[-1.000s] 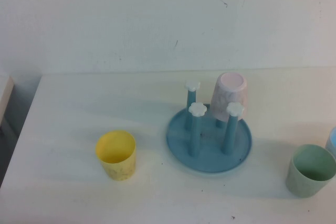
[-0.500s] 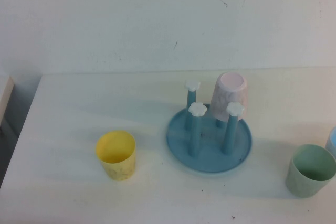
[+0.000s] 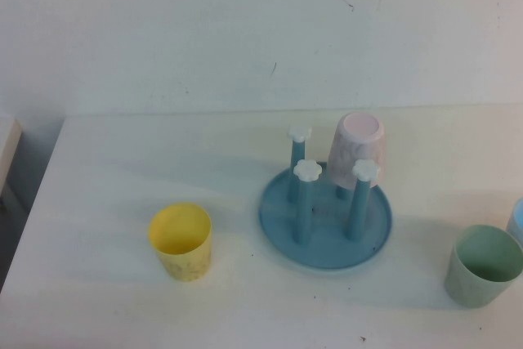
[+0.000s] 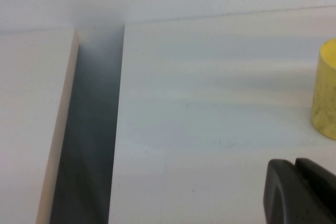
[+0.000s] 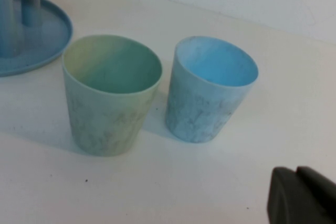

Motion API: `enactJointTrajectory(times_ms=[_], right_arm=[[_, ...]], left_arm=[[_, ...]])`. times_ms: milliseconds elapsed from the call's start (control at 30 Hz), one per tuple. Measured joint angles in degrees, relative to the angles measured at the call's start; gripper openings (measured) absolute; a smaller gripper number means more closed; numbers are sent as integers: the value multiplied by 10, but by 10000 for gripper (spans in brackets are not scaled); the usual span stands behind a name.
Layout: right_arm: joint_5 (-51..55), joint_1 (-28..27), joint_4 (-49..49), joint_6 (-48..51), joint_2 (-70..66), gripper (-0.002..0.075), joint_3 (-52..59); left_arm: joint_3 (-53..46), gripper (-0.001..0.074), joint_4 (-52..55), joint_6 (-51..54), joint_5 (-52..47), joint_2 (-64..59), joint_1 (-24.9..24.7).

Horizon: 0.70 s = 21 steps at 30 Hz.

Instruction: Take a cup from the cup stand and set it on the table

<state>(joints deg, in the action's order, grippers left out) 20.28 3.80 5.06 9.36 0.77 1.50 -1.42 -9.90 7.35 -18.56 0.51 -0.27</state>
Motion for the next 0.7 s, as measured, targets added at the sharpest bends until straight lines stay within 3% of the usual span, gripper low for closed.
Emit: enactJointTrajectory(times_ms=[700], right_arm=[[-21, 0, -1, 1, 0, -1, 0]], left_arm=[[0, -3, 0, 0, 0, 0, 0]])
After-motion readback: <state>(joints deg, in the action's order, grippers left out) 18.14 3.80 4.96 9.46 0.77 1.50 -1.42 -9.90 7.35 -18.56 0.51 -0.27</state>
